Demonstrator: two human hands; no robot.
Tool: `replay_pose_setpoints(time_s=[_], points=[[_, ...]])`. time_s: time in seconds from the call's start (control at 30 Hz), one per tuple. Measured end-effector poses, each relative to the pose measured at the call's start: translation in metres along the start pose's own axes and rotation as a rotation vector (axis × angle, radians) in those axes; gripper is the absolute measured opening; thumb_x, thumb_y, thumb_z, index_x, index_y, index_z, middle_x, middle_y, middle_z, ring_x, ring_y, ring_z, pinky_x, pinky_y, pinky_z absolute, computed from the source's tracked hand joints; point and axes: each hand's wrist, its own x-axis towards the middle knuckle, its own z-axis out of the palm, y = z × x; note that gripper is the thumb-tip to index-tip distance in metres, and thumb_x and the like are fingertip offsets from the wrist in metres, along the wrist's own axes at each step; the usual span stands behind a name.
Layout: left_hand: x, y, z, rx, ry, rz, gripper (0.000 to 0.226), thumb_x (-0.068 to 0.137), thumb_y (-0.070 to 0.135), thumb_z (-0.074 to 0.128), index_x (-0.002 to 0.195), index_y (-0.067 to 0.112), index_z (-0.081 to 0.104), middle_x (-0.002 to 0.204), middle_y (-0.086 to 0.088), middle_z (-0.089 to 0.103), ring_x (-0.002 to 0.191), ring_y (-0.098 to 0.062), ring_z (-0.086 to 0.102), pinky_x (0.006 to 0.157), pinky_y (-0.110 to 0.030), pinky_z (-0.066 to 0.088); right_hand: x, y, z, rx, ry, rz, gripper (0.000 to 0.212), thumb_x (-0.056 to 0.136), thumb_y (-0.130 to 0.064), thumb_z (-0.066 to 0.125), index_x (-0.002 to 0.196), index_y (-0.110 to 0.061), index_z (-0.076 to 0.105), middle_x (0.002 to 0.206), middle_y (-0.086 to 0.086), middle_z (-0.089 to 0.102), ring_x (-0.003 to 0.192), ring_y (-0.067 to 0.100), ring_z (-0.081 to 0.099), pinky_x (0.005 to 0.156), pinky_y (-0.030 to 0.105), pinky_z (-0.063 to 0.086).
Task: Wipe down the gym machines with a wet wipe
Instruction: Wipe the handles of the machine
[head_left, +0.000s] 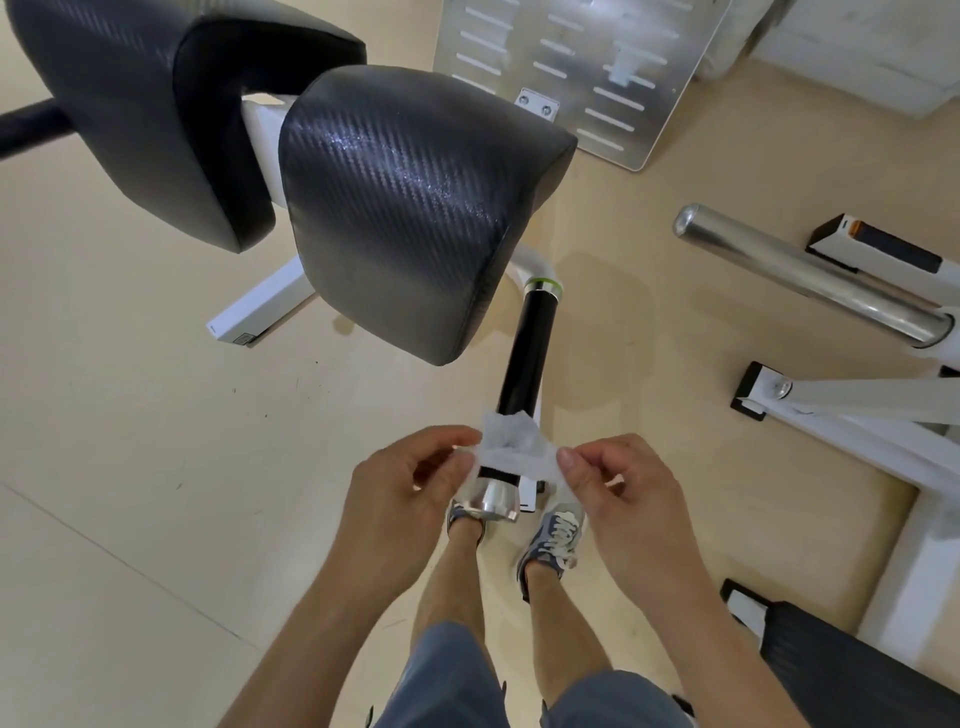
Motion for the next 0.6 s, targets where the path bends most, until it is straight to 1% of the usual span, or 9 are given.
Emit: replay_pose_setpoints(time_s=[0.1,0.2,0.23,0.33,0.4,0.43,0.5,0.57,0.6], points=[[-0.014,-0.013,-0.007,0.007,-0.025,-0.033,0.026,0.085,0.014,0.069,0.097,0.036,0.062,0.078,0.017,0.067,0.077,-0.005,0.063,0.071,-0.009,0.046,-0.009,-0.003,0.004,-0.038,-0.12,0.072,0.015,0.09,-0.034,0.063,0.076,-0.036,0.066,0.095,-0.015,0.06,0.089,0.001,0.057,0.072,0.007,0.039],[-0.021,-0.025,-0.007,-0.001,-0.025,-0.086,0.023,0.084,0.009,0.072,0.083,0.032,0.068,0.079,0.015,0.07,0.075,-0.004,0.066,0.069,-0.011,0.048,-0.016,-0.013,0.025,0.154,-0.284,0.184,0.033,0.092,-0.047,0.052,0.09,-0.021,0.071,0.08,-0.007,0.069,0.073,0.01,0.062,0.07,0.016,0.047],[-0.022,-0.025,-0.006,-0.025,-0.028,-0.099,0.022,0.085,0.008,0.07,0.083,0.03,0.071,0.079,0.016,0.071,0.075,-0.003,0.067,0.069,-0.01,0.048,-0.017,-0.016,0.035,0.184,-0.287,0.215,0.036,0.092,-0.05,0.052,0.094,-0.02,0.07,0.082,-0.006,0.071,0.076,0.01,0.064,0.074,0.021,0.05],[-0.021,-0.012,-0.004,-0.147,-0.073,-0.106,0.019,0.092,0.015,0.062,0.092,0.028,0.076,0.085,0.017,0.074,0.084,0.003,0.067,0.072,-0.007,0.048,-0.019,-0.02,0.058,0.24,-0.164,0.236,0.028,0.09,-0.047,0.058,0.097,-0.021,0.068,0.085,-0.008,0.072,0.08,0.008,0.067,0.076,0.026,0.052],[-0.02,-0.001,0.001,-0.195,-0.093,-0.092,0.018,0.094,0.024,0.06,0.097,0.03,0.076,0.087,0.019,0.074,0.086,0.004,0.067,0.074,-0.008,0.049,-0.019,-0.018,0.058,0.331,-0.112,0.293,0.033,0.089,-0.045,0.062,0.088,-0.013,0.072,0.077,0.002,0.071,0.072,0.02,0.065,0.071,0.031,0.054],[-0.02,0.001,0.004,-0.187,-0.073,-0.088,0.016,0.092,0.027,0.061,0.097,0.031,0.076,0.085,0.022,0.073,0.085,0.006,0.067,0.072,-0.007,0.048,-0.019,-0.017,0.055,0.367,-0.111,0.323,0.035,0.089,-0.045,0.062,0.085,-0.012,0.073,0.079,0.009,0.072,0.074,0.027,0.065,0.074,0.036,0.055],[-0.023,0.003,0.012,-0.115,0.017,-0.077,0.013,0.09,0.032,0.064,0.097,0.035,0.075,0.077,0.029,0.07,0.077,0.01,0.065,0.067,-0.006,0.046,-0.02,-0.016,0.049,0.382,-0.102,0.337,0.033,0.09,-0.043,0.062,0.081,-0.014,0.076,0.079,0.013,0.072,0.071,0.025,0.065,0.076,0.04,0.055],[-0.029,0.004,0.02,0.046,0.118,0.003,0.012,0.091,0.039,0.063,0.087,0.04,0.074,0.073,0.028,0.068,0.073,0.005,0.065,0.063,-0.013,0.048,-0.024,-0.014,0.048,0.279,-0.054,0.268,0.033,0.093,-0.038,0.059,0.075,-0.015,0.074,0.061,0.005,0.067,0.057,0.016,0.056,0.06,0.041,0.048],[-0.032,0.004,0.023,0.151,0.15,0.077,0.015,0.09,0.043,0.059,0.085,0.038,0.072,0.075,0.024,0.068,0.072,0.0,0.065,0.062,-0.019,0.049,-0.028,-0.014,0.047,0.202,-0.025,0.216,0.032,0.095,-0.035,0.057,0.074,-0.017,0.071,0.053,-0.002,0.061,0.051,0.011,0.051,0.053,0.035,0.041]])
